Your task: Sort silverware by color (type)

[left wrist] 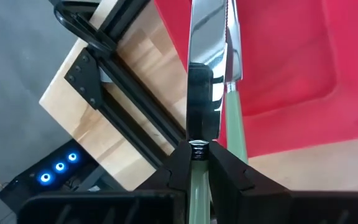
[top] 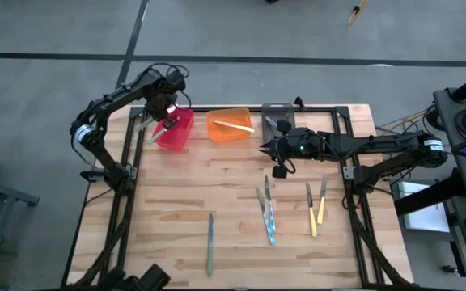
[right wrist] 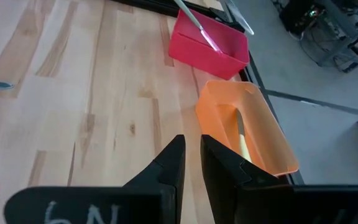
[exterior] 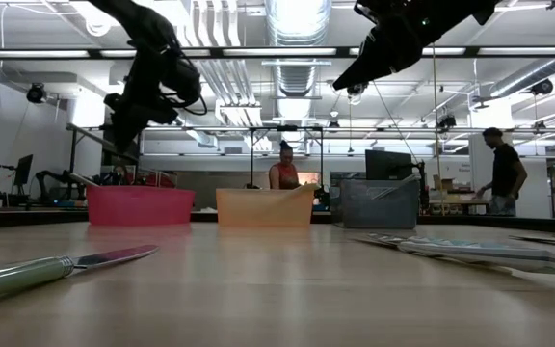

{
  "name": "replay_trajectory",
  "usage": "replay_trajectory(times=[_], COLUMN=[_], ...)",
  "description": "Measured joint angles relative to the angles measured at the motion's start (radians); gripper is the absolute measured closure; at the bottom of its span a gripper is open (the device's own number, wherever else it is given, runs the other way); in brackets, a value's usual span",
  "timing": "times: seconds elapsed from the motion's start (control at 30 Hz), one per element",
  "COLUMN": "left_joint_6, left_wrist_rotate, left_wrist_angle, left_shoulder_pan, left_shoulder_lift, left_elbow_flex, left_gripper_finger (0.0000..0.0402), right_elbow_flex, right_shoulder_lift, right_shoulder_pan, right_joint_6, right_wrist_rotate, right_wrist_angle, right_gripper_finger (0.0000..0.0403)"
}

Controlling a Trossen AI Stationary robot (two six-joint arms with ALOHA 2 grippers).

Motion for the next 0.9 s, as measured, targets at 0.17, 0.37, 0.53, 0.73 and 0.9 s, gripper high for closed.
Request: replay_trajectory(times=[0.17,0.37,0.53,0.73,0.9], left_joint_6=[0.003,-0.055,-0.089,-0.093,-0.111], left_wrist_rotate=[0.0,0.0,0.0,0.016,0.037], left_wrist_angle=[0.002,0.017,0.015,0.015,-0.004], left_shoulder_pan=[0.0,-0.003,-0.037,-0.086,-0.105], left_shoulder_lift=[0.0,0.0,0.0,0.0,0.0], left_elbow_flex=[-0.007,-0.007,-0.01,-0.01,-0.011], left_gripper_finger=[0.0384,0.0384,0.0384,0.0384,0.0384], right_elbow_flex=[0.0,0.0,0.0,0.0,0.0], right_shoulder_lift=[0.0,0.0,0.0,0.0,0.0], right_shoulder_pan=[0.0,0.0,0.0,0.0,0.0], right_joint_6=[-0.001,0.0,0.011,0.02,0.027], right_wrist_rotate=[0.0,0.0,0.0,0.0,0.0], right_wrist_angle=[0.001,0.008,0.008,0.008,0.007], right_gripper_finger=[0.036,0.036,0.036,0.036,0.036])
